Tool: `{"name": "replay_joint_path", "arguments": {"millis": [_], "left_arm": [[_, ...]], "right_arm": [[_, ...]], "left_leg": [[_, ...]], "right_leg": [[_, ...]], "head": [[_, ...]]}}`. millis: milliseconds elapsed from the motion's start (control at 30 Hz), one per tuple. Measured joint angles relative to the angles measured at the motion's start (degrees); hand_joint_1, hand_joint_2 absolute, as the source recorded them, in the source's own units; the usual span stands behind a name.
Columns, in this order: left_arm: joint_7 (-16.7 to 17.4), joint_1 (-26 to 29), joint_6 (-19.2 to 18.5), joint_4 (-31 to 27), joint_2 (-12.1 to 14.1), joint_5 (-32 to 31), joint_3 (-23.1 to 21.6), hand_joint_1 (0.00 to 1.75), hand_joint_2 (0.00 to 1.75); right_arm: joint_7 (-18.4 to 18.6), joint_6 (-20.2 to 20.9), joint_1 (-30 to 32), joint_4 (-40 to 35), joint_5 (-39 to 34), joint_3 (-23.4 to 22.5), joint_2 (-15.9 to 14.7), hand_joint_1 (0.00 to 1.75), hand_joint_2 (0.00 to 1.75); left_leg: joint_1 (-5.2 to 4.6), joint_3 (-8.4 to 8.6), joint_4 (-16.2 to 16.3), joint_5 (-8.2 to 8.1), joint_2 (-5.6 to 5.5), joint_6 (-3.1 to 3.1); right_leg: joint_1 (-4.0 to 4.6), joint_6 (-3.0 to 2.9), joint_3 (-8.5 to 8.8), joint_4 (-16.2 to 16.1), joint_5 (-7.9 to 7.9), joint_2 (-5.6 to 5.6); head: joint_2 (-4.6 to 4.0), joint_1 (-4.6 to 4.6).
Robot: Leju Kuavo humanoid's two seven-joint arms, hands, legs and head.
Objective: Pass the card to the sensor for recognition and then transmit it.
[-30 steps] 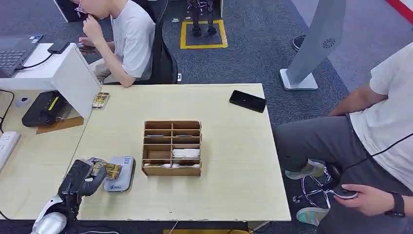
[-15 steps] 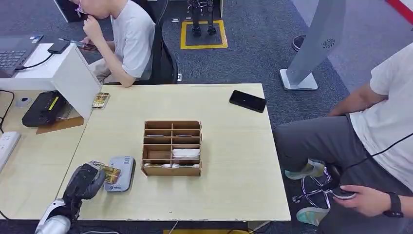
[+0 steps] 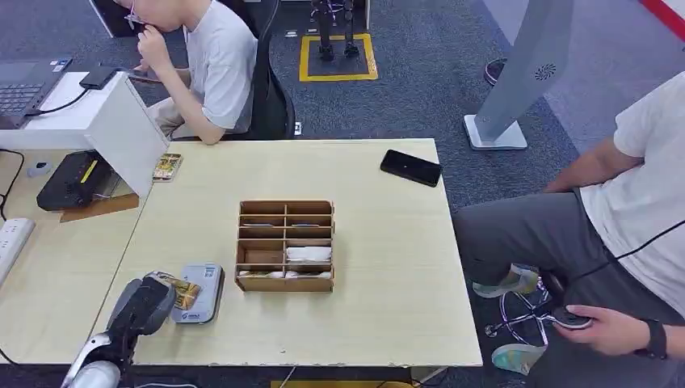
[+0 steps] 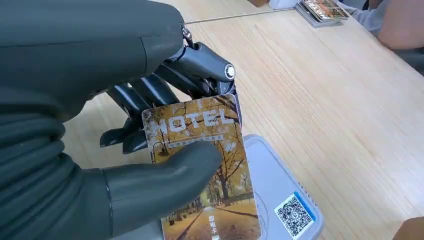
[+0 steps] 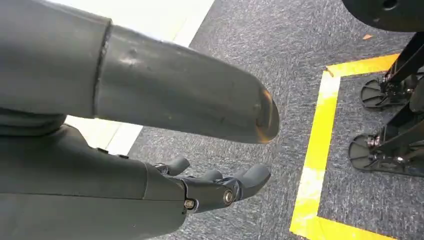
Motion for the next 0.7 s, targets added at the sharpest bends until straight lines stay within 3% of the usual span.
{"name": "replay_joint_path", "arguments": {"millis": [700], "left_arm": [[-1.25,-0.13,-2.25,1.12,-0.15,4.81,-0.46,1.75,1.75]], "right_arm": [[0.13,0.09,0.14,0.0,0.26,-0.42,-0.26,0.0,0.0]], "left_leg": [[0.0,0.02,0.0,0.0,0.0,0.0]], "right_leg": [[0.0,0.0,0.02,0.0,0.0,-0.01]], "head": [[0.0,0.0]]}}
